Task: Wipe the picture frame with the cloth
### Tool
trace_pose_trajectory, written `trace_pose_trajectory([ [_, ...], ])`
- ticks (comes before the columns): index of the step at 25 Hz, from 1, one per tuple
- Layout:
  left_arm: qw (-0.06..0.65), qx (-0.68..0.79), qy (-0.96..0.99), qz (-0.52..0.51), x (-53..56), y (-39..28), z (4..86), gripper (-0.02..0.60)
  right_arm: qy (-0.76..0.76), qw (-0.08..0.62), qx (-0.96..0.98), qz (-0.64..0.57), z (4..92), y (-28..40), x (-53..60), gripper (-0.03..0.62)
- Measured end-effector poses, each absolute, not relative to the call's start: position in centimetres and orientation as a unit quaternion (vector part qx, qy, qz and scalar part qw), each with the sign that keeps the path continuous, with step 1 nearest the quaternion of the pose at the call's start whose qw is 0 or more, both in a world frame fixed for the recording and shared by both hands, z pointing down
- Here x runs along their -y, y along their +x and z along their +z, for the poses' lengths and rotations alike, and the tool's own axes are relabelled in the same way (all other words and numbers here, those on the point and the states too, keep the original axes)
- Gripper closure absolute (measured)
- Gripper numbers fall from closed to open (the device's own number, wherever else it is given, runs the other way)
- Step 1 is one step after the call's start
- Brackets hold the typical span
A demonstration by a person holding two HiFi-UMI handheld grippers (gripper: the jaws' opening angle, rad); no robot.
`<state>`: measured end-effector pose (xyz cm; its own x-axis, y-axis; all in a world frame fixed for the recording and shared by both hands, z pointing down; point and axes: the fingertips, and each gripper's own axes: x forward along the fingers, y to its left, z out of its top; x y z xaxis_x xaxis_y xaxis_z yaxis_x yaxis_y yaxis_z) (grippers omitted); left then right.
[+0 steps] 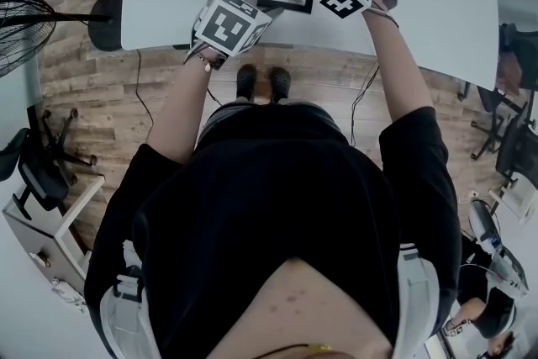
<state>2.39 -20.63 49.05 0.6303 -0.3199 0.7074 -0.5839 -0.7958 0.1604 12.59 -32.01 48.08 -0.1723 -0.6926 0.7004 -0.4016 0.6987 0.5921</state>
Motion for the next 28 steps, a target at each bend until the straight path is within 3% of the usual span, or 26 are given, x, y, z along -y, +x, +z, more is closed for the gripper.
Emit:
trace_pose_trajectory([
  [28,0.178,0.261,0.885,0.341,20.7,2.2,49.0,0.298,0.376,0.505,0.768,-0.117,48.5,12.4,27.8,0.5],
])
